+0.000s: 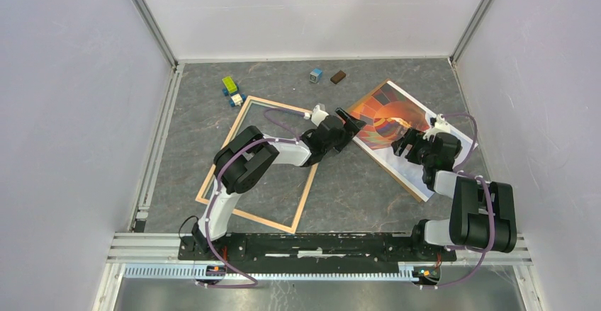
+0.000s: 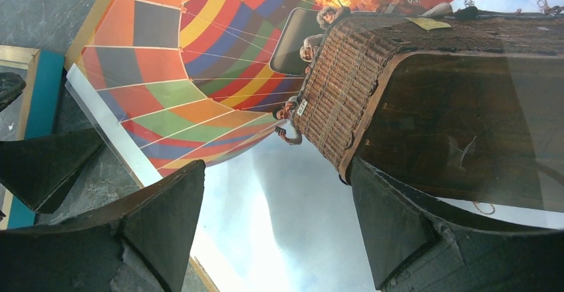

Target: Put the photo into the frame

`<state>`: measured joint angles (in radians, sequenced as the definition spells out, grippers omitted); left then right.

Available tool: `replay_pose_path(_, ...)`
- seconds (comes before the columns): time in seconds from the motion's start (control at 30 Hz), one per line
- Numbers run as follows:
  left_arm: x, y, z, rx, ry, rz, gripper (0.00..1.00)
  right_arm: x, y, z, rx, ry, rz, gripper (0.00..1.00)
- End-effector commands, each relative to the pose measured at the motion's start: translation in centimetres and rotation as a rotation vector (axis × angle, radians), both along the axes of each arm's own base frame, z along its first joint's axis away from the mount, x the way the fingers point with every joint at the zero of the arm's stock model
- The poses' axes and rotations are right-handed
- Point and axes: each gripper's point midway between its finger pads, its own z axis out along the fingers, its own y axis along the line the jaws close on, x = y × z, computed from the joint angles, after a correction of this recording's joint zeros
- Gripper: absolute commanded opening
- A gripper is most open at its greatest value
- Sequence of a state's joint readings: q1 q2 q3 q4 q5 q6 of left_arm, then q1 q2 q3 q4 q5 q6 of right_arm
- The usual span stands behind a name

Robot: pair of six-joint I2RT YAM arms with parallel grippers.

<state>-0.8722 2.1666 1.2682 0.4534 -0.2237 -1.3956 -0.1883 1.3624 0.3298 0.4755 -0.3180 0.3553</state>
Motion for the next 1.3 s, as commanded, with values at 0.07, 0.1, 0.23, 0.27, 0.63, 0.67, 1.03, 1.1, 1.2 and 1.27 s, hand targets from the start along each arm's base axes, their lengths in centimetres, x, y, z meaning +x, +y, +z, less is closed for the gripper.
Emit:
replay_pose_path(0.07,0.7,-0.7,6.7,-0.159,-0.102,0.01,0.93,-3.7,1.3,-4.1,0.067,0.206,0.014,0.86)
replay_pose_path(0.1,0.7,-0.6,7.0,-0.159,-0.108,0.007,0.93,-3.7,1.3,-4.1,0.068,0.208,0.016,0.86)
replay_pose_path(0.23,0.6,-0.6,7.8,-0.163,-0.121,0.001,0.92,-3.7,1.3,-4.1,0.066,0.209,0.015,0.86)
replay_pose_path(0.27,0.5,-0.7,8.1,-0.165,-0.125,-0.002,0.91,-3.7,1.3,-4.1,0.066,0.209,0.016,0.86)
replay_pose_path(0.63,1.1,-1.6,7.7,-0.242,-0.11,0.009,0.81,-3.6,1.2,-4.0,0.061,0.204,0.015,0.86)
replay_pose_path(0.67,1.2,-1.7,7.6,-0.248,-0.112,0.011,0.79,-3.6,1.2,-4.0,0.061,0.204,0.014,0.86)
replay_pose_path(1.03,2.3,-2.1,5.9,-0.192,-0.135,0.024,0.6,-3.6,1.1,-3.7,0.053,0.194,0.017,0.86)
replay_pose_path(1.1,2.5,-2.3,5.6,-0.167,-0.149,0.02,0.55,-3.7,1.2,-3.7,0.051,0.194,0.02,0.86)
replay_pose_path(1.2,2.8,-2.3,5.6,-0.132,-0.183,0.008,0.46,-3.5,1.2,-3.2,0.042,0.176,0.029,0.87)
replay_pose_path(1.27,3.1,-2.3,5.6,-0.12,-0.193,0.002,0.37,-3.4,1.1,-2.8,0.029,0.163,0.03,0.87)
